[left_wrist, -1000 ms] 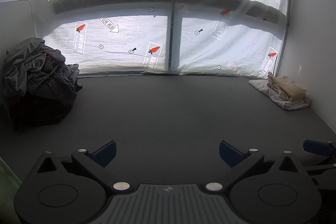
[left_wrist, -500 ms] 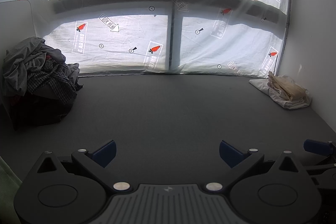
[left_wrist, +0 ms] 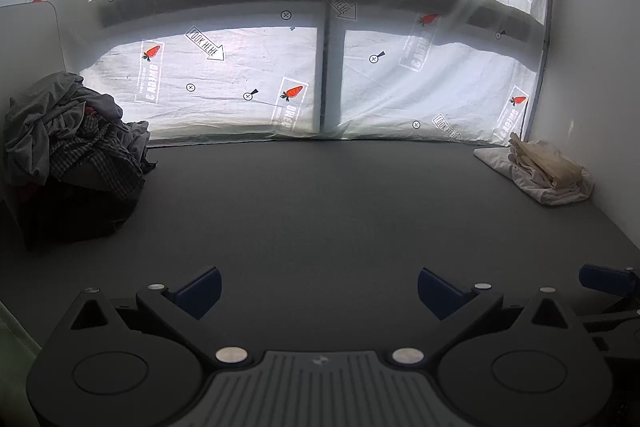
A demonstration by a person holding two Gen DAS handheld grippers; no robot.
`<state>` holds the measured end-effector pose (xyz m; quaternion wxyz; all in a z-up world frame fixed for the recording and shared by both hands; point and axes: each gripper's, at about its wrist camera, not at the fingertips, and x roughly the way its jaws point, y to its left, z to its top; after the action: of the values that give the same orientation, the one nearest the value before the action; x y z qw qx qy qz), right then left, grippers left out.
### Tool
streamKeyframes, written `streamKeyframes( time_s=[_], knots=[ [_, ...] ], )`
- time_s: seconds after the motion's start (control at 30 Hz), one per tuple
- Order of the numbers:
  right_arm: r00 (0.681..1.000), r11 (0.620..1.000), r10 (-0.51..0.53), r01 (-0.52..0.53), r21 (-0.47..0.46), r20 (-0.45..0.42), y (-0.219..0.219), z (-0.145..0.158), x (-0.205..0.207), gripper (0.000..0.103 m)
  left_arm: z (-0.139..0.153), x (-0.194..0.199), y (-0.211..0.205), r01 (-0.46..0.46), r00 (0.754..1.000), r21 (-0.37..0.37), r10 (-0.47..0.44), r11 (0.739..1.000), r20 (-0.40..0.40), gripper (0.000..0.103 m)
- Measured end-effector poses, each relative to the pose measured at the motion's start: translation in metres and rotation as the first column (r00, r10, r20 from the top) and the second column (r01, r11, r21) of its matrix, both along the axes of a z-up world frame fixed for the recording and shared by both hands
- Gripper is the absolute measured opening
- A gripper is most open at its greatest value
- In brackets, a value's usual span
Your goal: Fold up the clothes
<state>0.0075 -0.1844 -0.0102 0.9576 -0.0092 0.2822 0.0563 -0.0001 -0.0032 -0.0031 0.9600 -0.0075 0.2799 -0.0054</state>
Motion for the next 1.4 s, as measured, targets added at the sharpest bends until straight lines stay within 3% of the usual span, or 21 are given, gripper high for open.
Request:
streamKeyframes(
  time_s=[1.0, 1.4],
  knots=[
    [1.0, 1.0, -0.02, 0.02, 0.023, -0.019, -0.007, -0.008, -0.006, 0.103, -0.004, -0.004, -0.01, 0.014, 1.0, 0.007, -0.014, 1.0, -0.018, 0.103],
    [1.0, 0.999, 0.019, -0.019, 0.028, 0.008, -0.024, -0.011, 0.013, 0.103, -0.012, 0.024, -0.021, -0.011, 0.999, -0.016, 0.011, 1.0, -0.04, 0.103]
  ],
)
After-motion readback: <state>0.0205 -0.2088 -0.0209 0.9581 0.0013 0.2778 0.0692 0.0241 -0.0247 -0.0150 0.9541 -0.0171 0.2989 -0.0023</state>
